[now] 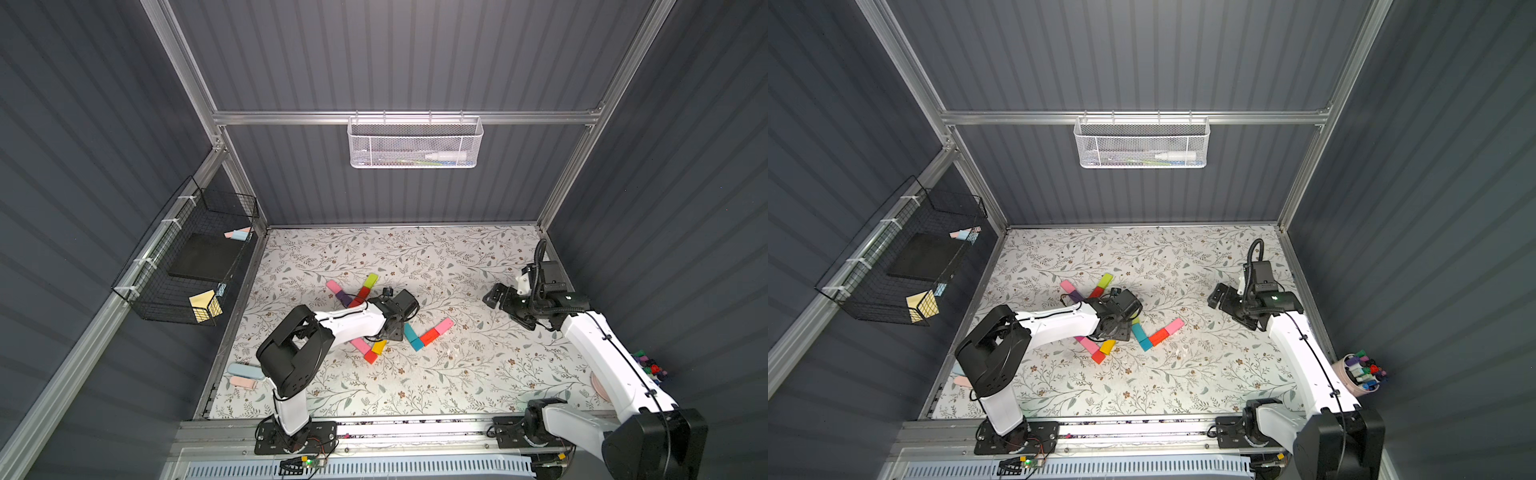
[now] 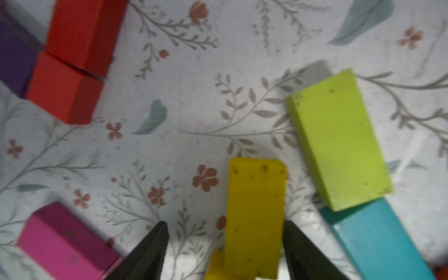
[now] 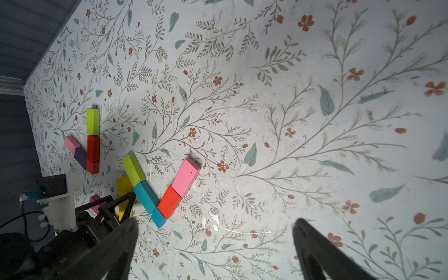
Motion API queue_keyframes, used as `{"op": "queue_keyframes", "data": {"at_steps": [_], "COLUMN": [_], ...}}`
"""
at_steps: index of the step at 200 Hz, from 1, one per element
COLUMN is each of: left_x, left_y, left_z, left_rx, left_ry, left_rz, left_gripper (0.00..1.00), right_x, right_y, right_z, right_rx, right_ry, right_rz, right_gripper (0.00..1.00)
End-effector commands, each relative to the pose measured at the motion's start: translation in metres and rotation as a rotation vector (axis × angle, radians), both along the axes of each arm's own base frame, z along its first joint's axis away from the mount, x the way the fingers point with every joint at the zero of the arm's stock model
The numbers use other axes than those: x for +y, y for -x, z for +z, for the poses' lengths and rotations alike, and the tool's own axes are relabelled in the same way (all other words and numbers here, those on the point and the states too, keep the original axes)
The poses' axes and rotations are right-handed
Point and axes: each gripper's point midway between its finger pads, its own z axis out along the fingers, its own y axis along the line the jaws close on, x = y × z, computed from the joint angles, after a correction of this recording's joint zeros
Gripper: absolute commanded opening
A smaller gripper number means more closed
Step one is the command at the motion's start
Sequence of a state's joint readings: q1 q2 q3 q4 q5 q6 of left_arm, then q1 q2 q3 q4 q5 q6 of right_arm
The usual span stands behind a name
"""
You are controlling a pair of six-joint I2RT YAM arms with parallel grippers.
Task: Assemble the letter v with building blocks
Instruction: Assemble the building block at the center of the board.
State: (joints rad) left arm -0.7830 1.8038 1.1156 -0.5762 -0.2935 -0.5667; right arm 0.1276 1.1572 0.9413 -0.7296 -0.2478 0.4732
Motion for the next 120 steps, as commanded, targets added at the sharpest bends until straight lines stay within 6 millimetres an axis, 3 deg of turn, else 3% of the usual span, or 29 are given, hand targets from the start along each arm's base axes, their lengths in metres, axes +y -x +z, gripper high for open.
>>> {"op": "queue_keyframes", "data": {"at_steps": [1, 22, 34, 46, 61, 86, 120], "left_x": [0.007, 0.005, 0.016, 0.035, 0.052, 0.061, 0.075], "left_y": [-0.037, -0.071, -0.078, -0.082, -0.086, -0.090, -0.098], "left_z": [0.074, 0.165, 0.212, 0.244, 0.269, 0.292, 0.319], "left_rx": [-0.179, -0.408, -0.526, -0.613, -0.676, -0.723, -0.799], "left_ry": [0.069, 0.290, 0.396, 0.454, 0.476, 0.480, 0.540], "left_rz": [0.091, 0.167, 0.204, 0.244, 0.257, 0.257, 0.256], "left_gripper": [0.78, 0.78, 0.77, 0.76, 0.76, 0.76, 0.73], "right_x": [0.015, 0.038, 0.058, 0.081, 0.107, 0.152, 0.221], "right_y": [-0.003, -0.007, -0.008, -0.007, -0.007, -0.008, -0.006], "right_z": [0.002, -0.005, -0.007, -0.009, -0.014, -0.022, -0.036], "right_rx": [0.014, 0.040, 0.061, 0.087, 0.111, 0.129, 0.141], "right_ry": [-0.009, 0.039, 0.059, 0.071, 0.090, 0.095, 0.135], "right_rz": [0.072, 0.157, 0.219, 0.281, 0.352, 0.449, 0.622], "right_gripper": [0.99, 0.99, 0.99, 0.99, 0.98, 0.89, 0.68]}}
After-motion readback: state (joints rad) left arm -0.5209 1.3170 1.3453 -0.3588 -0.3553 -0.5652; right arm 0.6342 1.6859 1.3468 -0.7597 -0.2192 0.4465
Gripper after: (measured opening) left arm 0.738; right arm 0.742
